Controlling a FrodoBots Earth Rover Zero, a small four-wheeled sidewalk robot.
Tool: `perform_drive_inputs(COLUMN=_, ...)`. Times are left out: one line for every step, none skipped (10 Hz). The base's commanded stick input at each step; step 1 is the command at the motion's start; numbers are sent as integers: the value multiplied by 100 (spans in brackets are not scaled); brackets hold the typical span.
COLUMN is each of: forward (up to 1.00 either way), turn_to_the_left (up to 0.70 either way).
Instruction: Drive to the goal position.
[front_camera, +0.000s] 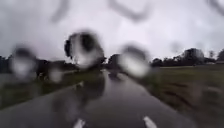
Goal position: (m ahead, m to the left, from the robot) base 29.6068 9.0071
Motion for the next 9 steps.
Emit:
perform_drive_inputs(forward=85, turn_to_the_left=0)
perform_drive_inputs(forward=85, turn_to_the_left=0)
perform_drive_inputs(forward=85, turn_to_the_left=0)
perform_drive_inputs(forward=85, turn_to_the_left=0)
perform_drive_inputs(forward=85, turn_to_the_left=0)
perform_drive_inputs(forward=85, turn_to_the_left=0)
perform_drive_inputs(forward=85, turn_to_the_left=0)
perform_drive_inputs(forward=85, turn_to_the_left=0)
perform_drive_inputs(forward=85, turn_to_the_left=0)
